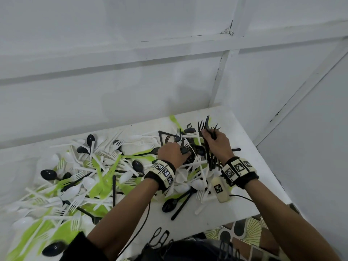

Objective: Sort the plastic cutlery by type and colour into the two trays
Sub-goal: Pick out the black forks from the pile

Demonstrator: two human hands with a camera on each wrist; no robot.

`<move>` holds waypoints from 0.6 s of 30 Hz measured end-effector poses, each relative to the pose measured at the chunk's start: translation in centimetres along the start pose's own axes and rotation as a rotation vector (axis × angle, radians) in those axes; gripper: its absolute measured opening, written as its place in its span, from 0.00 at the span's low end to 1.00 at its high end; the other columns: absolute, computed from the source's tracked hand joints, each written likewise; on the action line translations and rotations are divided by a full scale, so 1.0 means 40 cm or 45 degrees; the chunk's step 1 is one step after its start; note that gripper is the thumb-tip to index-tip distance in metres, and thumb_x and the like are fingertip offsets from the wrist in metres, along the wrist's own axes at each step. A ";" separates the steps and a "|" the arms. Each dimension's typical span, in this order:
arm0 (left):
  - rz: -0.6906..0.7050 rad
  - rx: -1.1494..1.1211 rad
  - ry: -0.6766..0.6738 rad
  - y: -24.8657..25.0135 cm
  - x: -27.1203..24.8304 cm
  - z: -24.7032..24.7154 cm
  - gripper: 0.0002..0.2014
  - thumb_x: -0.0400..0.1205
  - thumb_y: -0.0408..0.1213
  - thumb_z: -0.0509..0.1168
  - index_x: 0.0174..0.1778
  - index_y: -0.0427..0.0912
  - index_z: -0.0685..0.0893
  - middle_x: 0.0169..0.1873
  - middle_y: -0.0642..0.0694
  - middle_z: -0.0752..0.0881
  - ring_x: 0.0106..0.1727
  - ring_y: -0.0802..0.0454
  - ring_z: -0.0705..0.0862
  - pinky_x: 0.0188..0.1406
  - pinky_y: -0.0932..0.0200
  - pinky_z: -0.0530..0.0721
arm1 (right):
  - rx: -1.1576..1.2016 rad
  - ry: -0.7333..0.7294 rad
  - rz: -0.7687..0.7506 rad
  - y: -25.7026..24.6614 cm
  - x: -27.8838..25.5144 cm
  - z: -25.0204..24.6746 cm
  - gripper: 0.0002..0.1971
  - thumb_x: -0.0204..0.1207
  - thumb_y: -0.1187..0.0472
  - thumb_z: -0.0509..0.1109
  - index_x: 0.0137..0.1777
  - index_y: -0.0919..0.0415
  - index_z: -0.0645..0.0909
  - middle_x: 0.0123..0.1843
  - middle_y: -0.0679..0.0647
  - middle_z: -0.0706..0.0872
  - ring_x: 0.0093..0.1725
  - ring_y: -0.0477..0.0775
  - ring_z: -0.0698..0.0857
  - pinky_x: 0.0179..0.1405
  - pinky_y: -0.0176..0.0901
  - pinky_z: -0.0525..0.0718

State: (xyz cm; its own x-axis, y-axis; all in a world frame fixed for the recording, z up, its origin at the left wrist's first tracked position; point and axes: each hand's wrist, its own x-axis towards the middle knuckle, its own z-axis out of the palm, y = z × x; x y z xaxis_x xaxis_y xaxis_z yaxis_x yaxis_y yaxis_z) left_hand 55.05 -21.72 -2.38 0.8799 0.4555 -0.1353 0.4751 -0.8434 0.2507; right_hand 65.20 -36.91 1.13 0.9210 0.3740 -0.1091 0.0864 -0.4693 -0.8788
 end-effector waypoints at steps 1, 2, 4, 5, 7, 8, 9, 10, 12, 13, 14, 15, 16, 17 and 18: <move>-0.010 0.060 -0.011 0.008 0.005 0.006 0.30 0.79 0.72 0.62 0.41 0.43 0.81 0.46 0.45 0.88 0.48 0.42 0.88 0.38 0.55 0.78 | 0.024 -0.011 0.015 0.008 -0.004 0.000 0.18 0.84 0.40 0.67 0.53 0.54 0.87 0.42 0.56 0.91 0.41 0.55 0.89 0.48 0.48 0.85; -0.012 0.102 -0.022 0.014 0.009 0.010 0.30 0.79 0.72 0.62 0.40 0.44 0.79 0.47 0.44 0.88 0.49 0.41 0.89 0.39 0.55 0.79 | 0.062 -0.026 0.024 0.015 -0.010 0.001 0.18 0.85 0.41 0.66 0.52 0.55 0.85 0.40 0.57 0.92 0.37 0.55 0.90 0.45 0.49 0.87; -0.014 0.142 -0.036 0.025 0.011 0.015 0.27 0.79 0.70 0.63 0.41 0.45 0.78 0.48 0.44 0.88 0.49 0.42 0.89 0.40 0.54 0.80 | 0.153 -0.074 0.014 0.026 -0.023 0.004 0.17 0.87 0.44 0.65 0.51 0.57 0.83 0.37 0.56 0.91 0.31 0.58 0.91 0.39 0.52 0.89; -0.012 0.146 -0.043 0.028 0.014 0.016 0.26 0.79 0.68 0.64 0.41 0.44 0.77 0.48 0.44 0.88 0.49 0.42 0.88 0.40 0.54 0.81 | 0.176 -0.100 0.004 0.028 -0.030 0.004 0.17 0.88 0.45 0.64 0.50 0.58 0.83 0.35 0.55 0.91 0.30 0.59 0.91 0.38 0.53 0.90; -0.050 0.128 -0.066 0.031 0.022 0.014 0.26 0.79 0.66 0.64 0.40 0.43 0.78 0.43 0.45 0.87 0.44 0.43 0.87 0.38 0.55 0.80 | 0.170 -0.138 0.004 0.036 -0.036 0.007 0.18 0.88 0.45 0.63 0.49 0.60 0.82 0.31 0.53 0.88 0.29 0.56 0.89 0.37 0.49 0.88; -0.093 0.093 -0.071 0.033 0.023 0.010 0.26 0.79 0.66 0.64 0.38 0.43 0.79 0.40 0.47 0.85 0.40 0.44 0.85 0.37 0.56 0.79 | 0.161 -0.156 0.009 0.038 -0.040 0.008 0.19 0.88 0.45 0.63 0.48 0.62 0.82 0.30 0.52 0.87 0.28 0.53 0.88 0.37 0.47 0.86; -0.147 0.036 -0.061 0.035 0.023 0.004 0.26 0.78 0.66 0.65 0.37 0.43 0.80 0.37 0.48 0.84 0.38 0.45 0.83 0.35 0.57 0.76 | 0.162 -0.171 0.014 0.040 -0.042 0.010 0.21 0.88 0.44 0.63 0.48 0.64 0.82 0.30 0.51 0.86 0.27 0.51 0.86 0.36 0.46 0.84; -0.209 -0.040 -0.042 0.034 0.024 0.000 0.26 0.78 0.66 0.65 0.35 0.43 0.81 0.34 0.49 0.83 0.36 0.46 0.82 0.33 0.58 0.74 | 0.180 -0.182 0.019 0.045 -0.041 0.013 0.23 0.88 0.44 0.63 0.49 0.66 0.82 0.30 0.51 0.85 0.27 0.52 0.85 0.36 0.46 0.84; -0.304 -0.221 0.026 0.029 0.021 -0.006 0.25 0.77 0.64 0.65 0.33 0.43 0.83 0.31 0.49 0.84 0.35 0.47 0.84 0.30 0.59 0.75 | 0.228 -0.208 0.021 0.056 -0.037 0.020 0.23 0.86 0.40 0.65 0.49 0.63 0.84 0.30 0.51 0.85 0.27 0.55 0.84 0.37 0.51 0.84; -0.327 -0.322 0.081 0.026 0.019 -0.009 0.24 0.76 0.63 0.65 0.32 0.43 0.83 0.30 0.50 0.84 0.35 0.46 0.86 0.31 0.59 0.78 | 0.250 -0.227 0.022 0.060 -0.035 0.022 0.23 0.84 0.37 0.65 0.48 0.59 0.85 0.31 0.52 0.86 0.28 0.56 0.84 0.38 0.54 0.85; -0.343 -0.424 0.144 0.020 0.017 -0.010 0.23 0.75 0.63 0.65 0.32 0.44 0.83 0.30 0.50 0.85 0.36 0.45 0.86 0.33 0.58 0.81 | 0.256 -0.251 0.029 0.063 -0.032 0.026 0.24 0.81 0.33 0.66 0.47 0.54 0.86 0.33 0.54 0.87 0.28 0.55 0.84 0.39 0.57 0.86; -0.345 -0.519 0.214 0.013 0.017 -0.014 0.22 0.74 0.63 0.65 0.33 0.45 0.83 0.32 0.50 0.85 0.38 0.44 0.86 0.36 0.56 0.83 | 0.241 -0.278 0.037 0.064 -0.030 0.029 0.25 0.77 0.28 0.66 0.46 0.51 0.86 0.34 0.55 0.87 0.29 0.54 0.84 0.41 0.58 0.86; -0.340 -0.606 0.271 0.005 0.018 -0.019 0.21 0.73 0.63 0.65 0.34 0.47 0.82 0.34 0.50 0.86 0.38 0.45 0.85 0.38 0.55 0.83 | 0.210 -0.309 0.036 0.066 -0.026 0.032 0.27 0.75 0.25 0.66 0.46 0.50 0.85 0.33 0.54 0.86 0.29 0.53 0.83 0.41 0.56 0.86; -0.316 -0.681 0.331 -0.001 0.018 -0.026 0.19 0.72 0.62 0.67 0.34 0.48 0.80 0.34 0.51 0.85 0.37 0.47 0.83 0.37 0.55 0.81 | 0.167 -0.335 0.025 0.067 -0.025 0.035 0.28 0.74 0.24 0.67 0.47 0.50 0.85 0.32 0.51 0.85 0.29 0.52 0.84 0.40 0.53 0.84; -0.279 -0.740 0.390 -0.007 0.016 -0.034 0.18 0.73 0.60 0.69 0.33 0.49 0.77 0.32 0.52 0.82 0.35 0.50 0.81 0.34 0.56 0.77 | 0.124 -0.354 0.010 0.067 -0.022 0.039 0.27 0.75 0.26 0.67 0.49 0.50 0.85 0.31 0.48 0.84 0.28 0.50 0.84 0.39 0.50 0.83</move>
State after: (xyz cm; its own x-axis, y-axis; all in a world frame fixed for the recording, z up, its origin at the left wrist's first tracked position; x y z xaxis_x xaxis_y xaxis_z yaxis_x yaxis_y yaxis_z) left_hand 55.46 -20.79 -1.22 0.6833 0.7300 0.0134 0.4897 -0.4719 0.7332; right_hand 64.01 -37.25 -1.86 0.7811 0.5816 -0.2273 0.0303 -0.3989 -0.9165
